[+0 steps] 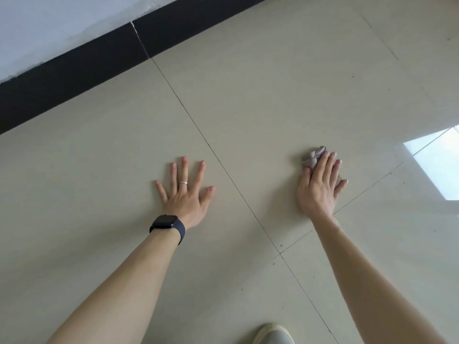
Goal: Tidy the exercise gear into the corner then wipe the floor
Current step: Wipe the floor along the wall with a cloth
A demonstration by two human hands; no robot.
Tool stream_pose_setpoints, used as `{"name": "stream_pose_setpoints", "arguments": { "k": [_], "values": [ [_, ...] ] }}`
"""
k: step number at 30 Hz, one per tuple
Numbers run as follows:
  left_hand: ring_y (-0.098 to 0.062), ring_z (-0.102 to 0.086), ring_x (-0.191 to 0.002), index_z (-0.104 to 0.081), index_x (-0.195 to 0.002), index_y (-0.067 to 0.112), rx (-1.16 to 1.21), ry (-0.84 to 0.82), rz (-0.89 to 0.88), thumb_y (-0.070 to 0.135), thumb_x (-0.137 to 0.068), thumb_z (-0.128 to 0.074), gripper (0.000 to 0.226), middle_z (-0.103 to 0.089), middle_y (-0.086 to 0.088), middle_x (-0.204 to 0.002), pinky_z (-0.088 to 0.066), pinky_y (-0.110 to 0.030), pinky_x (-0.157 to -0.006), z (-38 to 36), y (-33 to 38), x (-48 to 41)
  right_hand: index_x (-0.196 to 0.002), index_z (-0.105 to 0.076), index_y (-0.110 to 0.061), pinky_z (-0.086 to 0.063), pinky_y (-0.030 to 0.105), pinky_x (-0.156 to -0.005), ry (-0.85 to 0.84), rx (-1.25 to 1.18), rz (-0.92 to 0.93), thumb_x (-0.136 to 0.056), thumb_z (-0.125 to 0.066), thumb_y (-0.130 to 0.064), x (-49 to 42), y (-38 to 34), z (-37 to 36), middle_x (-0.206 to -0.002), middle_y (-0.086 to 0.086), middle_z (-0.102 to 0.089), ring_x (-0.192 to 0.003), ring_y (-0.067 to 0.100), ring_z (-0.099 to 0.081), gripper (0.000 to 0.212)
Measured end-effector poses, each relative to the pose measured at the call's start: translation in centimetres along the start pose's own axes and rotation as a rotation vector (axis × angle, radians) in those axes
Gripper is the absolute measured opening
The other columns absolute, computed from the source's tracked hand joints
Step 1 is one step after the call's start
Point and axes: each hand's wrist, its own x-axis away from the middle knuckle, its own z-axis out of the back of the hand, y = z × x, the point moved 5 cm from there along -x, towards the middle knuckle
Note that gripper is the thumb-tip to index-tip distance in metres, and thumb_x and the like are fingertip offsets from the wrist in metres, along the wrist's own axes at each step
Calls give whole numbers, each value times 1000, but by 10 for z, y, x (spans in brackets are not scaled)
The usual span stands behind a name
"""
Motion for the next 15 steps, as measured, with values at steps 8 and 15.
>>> {"name": "stream_pose_setpoints", "arguments": {
  "k": [8,15],
  "values": [
    [-23,9,-152,-5,-156,42,-22,189,-160,66,-89,-26,74,16,1,-165,-3,-61,-117,-17,-22,57,-158,-23,-19,-21,52,-120,-188,205,1049,-107,-31,-40,200,-35,-70,-165,-3,-16,-153,14,-10,56],
    [-19,-1,-153,-14,-155,44,-113,192,-283,65,-92,-25,67,1,5,-166,-12,-59,-118,-18,-54,71,-159,1,-23,4,51,-123,11,25,213,-105,-21,-40,49,-35,-27,-167,-4,5,-152,11,10,60]
  ]
}}
